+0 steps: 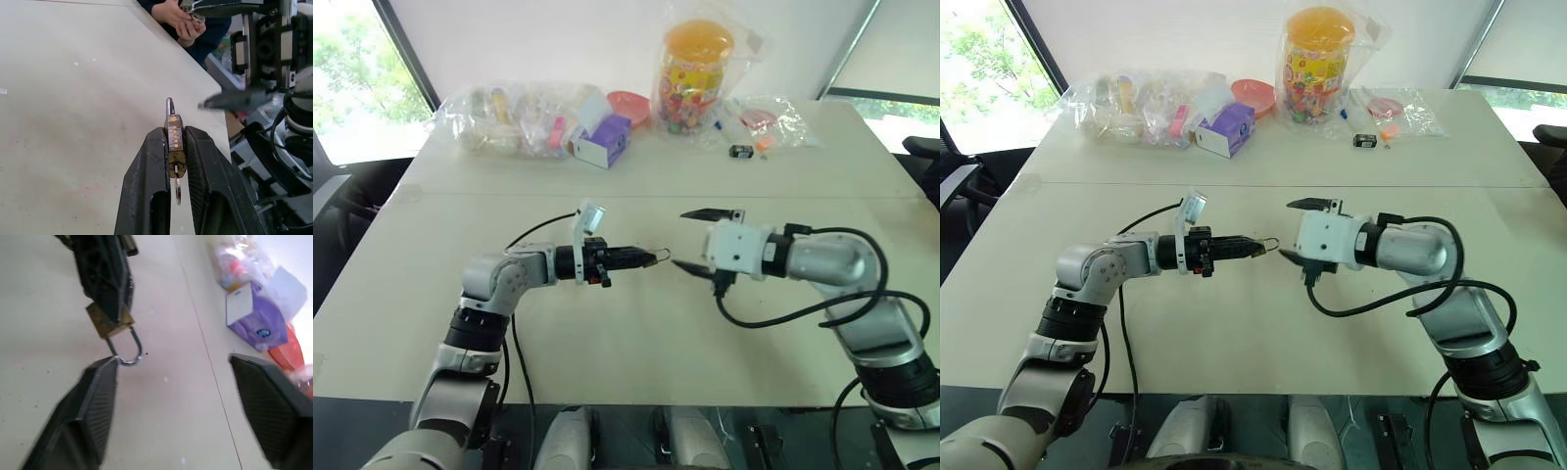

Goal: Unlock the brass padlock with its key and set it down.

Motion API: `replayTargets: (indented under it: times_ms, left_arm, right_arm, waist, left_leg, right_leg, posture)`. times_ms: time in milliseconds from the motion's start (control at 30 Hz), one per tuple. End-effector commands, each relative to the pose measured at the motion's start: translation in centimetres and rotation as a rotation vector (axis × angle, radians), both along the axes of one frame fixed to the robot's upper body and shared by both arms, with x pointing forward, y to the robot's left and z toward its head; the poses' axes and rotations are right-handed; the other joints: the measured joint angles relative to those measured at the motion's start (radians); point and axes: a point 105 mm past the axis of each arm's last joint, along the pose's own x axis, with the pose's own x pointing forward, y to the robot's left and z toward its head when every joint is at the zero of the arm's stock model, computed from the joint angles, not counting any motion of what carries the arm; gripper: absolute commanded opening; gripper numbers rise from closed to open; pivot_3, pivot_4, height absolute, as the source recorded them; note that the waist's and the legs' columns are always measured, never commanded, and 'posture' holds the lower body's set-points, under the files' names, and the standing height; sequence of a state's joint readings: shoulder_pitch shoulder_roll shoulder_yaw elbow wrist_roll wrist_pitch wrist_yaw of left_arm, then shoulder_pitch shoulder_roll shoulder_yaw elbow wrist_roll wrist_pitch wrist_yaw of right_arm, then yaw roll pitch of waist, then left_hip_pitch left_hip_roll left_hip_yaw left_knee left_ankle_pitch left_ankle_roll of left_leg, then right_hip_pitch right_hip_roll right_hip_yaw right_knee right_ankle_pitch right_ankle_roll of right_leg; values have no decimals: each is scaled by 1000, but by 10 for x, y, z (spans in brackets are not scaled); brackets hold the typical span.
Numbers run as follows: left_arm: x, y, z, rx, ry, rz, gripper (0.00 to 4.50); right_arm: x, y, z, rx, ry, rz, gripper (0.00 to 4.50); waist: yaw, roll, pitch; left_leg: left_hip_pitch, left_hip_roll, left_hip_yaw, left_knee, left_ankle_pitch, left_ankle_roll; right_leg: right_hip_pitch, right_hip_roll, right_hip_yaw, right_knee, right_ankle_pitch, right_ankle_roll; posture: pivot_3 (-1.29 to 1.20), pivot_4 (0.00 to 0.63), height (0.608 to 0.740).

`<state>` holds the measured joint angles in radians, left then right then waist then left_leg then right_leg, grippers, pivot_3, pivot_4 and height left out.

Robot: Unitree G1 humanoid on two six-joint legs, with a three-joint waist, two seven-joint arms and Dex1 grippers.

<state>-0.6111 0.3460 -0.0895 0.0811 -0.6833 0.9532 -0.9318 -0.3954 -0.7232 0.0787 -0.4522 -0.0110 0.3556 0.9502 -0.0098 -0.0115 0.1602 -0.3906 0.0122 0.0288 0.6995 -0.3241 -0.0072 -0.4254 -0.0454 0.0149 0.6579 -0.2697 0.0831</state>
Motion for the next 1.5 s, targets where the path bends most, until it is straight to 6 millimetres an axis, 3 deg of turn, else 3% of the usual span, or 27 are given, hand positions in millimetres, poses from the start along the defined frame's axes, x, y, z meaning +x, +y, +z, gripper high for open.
replayTargets:
  times_ms: [33,133,533,867,1367,1500]
  left_arm:
    - [0,-3,13,-14,-63,-35,0]
    - [1,-4,16,-23,-68,-42,0]
    - [1,-6,25,-56,-78,-56,0]
    - [1,-5,34,-82,-96,-53,0]
    - [-14,-9,36,-76,-115,-137,0]
    - [-10,-8,33,-60,-125,-115,0]
  right_arm:
    - [-3,2,18,86,-24,-11,1585]
    - [-3,9,16,130,7,-11,78]
    - [-3,22,-6,166,69,-31,78]
    - [4,15,-38,121,121,-61,78]
    - [10,9,-49,46,108,-41,78]
    - [10,9,-49,44,106,-32,78]
  waist:
    - [0,0,0]
    - [-1,0,0]
    - [0,0,0]
    - [-1,0,0]
    - [-1,0,0]
    - [-1,0,0]
  left_leg:
    - [0,0,0,0,0,0]
    - [0,0,0,0,0,0]
    - [0,0,0,0,0,0]
    - [0,0,0,0,0,0]
    - [0,0,0,0,0,0]
    - [0,0,0,0,0,0]
  right_leg:
    - [0,0,0,0,0,0]
    - [0,0,0,0,0,0]
    - [0,0,0,0,0,0]
    - [0,1,0,0,0,0]
    - [0,1,0,0,0,0]
    - [0,1,0,0,0,0]
  posture:
    - [0,150,735]
    - [0,150,735]
    - [0,150,735]
    - [0,150,735]
    - [0,150,735]
    - [0,150,735]
